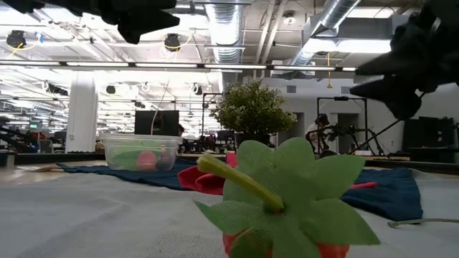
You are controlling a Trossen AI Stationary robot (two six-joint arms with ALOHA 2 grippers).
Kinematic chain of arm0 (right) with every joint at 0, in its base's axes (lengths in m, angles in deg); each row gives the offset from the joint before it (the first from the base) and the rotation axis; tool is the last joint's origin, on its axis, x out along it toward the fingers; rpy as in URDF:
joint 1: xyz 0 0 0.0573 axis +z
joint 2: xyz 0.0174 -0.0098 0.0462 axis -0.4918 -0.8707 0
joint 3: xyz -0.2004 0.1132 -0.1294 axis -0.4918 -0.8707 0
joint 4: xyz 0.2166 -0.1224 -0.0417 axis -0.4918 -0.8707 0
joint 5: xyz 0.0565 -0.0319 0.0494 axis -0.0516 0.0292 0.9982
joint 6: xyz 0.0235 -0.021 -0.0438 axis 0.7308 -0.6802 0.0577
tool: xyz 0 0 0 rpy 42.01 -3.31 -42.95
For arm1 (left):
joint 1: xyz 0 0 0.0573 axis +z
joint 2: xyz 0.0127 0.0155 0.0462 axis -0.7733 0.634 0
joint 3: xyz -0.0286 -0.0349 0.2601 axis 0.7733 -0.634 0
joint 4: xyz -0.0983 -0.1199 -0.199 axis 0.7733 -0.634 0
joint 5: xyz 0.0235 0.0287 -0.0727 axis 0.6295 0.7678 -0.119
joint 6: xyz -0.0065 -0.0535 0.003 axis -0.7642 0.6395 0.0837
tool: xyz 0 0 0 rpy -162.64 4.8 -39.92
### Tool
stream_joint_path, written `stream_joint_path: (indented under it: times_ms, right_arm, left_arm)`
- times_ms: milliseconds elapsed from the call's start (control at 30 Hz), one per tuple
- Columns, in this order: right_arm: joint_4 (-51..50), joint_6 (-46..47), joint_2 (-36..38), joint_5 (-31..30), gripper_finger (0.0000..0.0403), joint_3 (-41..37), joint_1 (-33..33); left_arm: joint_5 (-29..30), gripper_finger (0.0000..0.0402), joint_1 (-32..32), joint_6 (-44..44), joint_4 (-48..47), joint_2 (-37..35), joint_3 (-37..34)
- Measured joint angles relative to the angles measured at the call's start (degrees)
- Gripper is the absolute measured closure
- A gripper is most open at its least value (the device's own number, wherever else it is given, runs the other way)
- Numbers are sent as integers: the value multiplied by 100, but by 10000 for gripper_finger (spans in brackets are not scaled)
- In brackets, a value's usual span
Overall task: Pick and placing Produce into tupperware
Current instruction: Put the blueberry into the transparent bin
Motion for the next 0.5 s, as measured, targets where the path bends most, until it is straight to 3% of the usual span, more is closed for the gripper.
stream_joint_path:
  times_ms: [167,267,500]
  right_arm:
    - [696,2,-65,92,179,0,-293]
    - [590,-44,-67,348,180,139,-463]
    - [-3029,190,-519,537,180,1982,-79]
  left_arm:
    - [-169,180,213,134,-167,0,-2]
    - [-184,180,258,308,-285,0,-2]
    - [-186,180,265,379,-486,0,-2]
